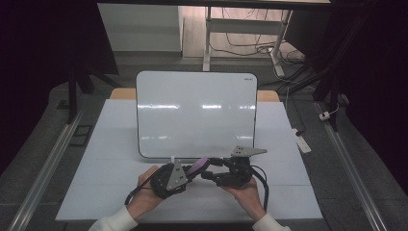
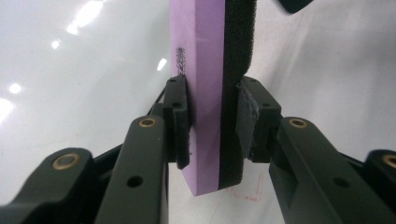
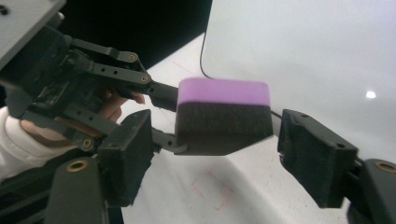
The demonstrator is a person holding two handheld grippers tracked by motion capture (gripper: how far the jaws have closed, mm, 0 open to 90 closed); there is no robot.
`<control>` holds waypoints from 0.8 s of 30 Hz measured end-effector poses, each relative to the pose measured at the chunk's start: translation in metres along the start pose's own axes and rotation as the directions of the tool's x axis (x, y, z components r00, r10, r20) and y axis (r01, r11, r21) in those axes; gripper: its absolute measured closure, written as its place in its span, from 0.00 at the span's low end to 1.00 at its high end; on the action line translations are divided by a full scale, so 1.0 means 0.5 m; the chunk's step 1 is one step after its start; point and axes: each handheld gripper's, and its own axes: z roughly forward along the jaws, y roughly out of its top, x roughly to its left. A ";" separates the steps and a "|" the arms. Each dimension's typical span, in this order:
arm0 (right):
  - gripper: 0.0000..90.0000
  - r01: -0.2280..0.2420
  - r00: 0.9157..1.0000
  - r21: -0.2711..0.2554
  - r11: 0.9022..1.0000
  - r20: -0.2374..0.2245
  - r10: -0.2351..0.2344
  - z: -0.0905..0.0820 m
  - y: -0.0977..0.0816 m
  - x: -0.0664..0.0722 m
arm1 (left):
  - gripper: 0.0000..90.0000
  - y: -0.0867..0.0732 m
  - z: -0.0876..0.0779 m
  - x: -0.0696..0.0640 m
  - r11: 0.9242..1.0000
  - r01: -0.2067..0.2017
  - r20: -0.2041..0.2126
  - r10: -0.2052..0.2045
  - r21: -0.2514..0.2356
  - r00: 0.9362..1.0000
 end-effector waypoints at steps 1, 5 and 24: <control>0.28 0.000 1.000 -0.011 1.000 -0.003 0.000 -0.002 0.001 0.000 | 0.73 -0.001 -0.003 0.004 1.000 0.014 -0.004 -0.014 -0.008 1.000; 0.25 0.004 1.000 -0.035 0.999 0.007 -0.004 -0.014 0.001 -0.005 | 0.73 -0.004 -0.016 0.020 0.998 0.049 -0.010 -0.049 -0.025 0.999; 0.24 0.087 0.980 -0.053 0.995 0.186 -0.076 -0.121 -0.058 -0.059 | 0.73 -0.041 -0.086 0.135 0.935 0.333 -0.042 -0.341 -0.123 0.939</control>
